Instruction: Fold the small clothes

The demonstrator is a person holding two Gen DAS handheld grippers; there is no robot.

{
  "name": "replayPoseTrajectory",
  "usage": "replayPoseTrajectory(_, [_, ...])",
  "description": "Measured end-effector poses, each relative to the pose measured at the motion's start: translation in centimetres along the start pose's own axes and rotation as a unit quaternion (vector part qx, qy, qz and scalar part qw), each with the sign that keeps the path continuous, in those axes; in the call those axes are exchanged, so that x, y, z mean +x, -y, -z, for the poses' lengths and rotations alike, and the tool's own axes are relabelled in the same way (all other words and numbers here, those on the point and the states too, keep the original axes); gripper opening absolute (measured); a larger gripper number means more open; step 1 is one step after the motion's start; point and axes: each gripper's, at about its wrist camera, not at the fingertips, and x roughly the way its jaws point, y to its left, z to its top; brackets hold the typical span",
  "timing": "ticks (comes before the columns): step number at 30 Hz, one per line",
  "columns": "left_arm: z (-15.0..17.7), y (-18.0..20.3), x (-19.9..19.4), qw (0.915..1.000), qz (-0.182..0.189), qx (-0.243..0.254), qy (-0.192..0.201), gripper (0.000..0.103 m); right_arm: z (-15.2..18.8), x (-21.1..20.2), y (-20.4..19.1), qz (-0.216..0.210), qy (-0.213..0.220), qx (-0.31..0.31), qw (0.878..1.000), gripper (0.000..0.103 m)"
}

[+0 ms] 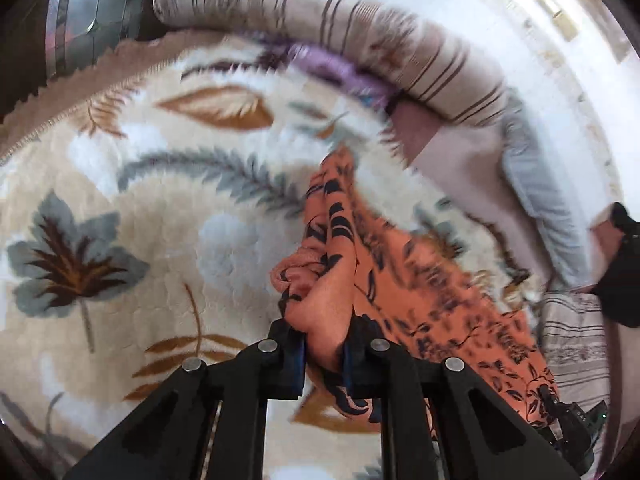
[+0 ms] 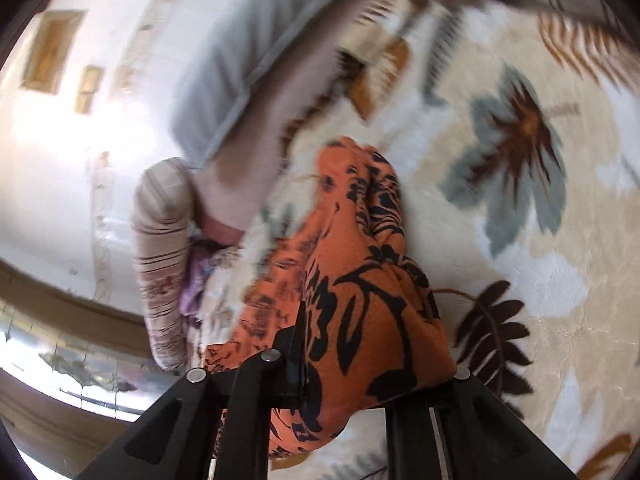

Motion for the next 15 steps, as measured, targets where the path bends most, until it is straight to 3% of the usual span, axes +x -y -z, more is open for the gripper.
replayPoseTrajectory(4, [2.8, -1.2, -4.7, 0.9997, 0.02, 0.011, 0.003, 0.014, 2.4, -5.0, -0.4, -0.01, -0.002, -0.022, 1.0, 0.015])
replayPoseTrajectory(8, [9.1, -5.2, -6.4, 0.9992, 0.004, 0.022, -0.034, 0.016, 8.0, -9.6, 4.1, 0.027, -0.045, -0.029, 0.998, 0.019])
replayPoseTrajectory(12, [13.0, -9.9, -3.4, 0.9928, -0.06, 0.003, -0.104, 0.027, 12.1, -10.4, 10.7, 0.11, -0.106, 0.001, 0.988, 0.028])
replayPoseTrajectory(13, [13.1, -10.9, -3.2, 0.9916, -0.059, -0.019, -0.113, 0.039, 12.4, -11.3, 12.3, 0.117, -0.101, 0.021, 0.988, 0.03])
replayPoseTrajectory(15, [12.2, -11.4, -4.6, 0.9934, -0.061, -0.036, -0.09, 0.041, 12.0, -13.0, 13.1, 0.112, -0.081, 0.037, 0.99, 0.035])
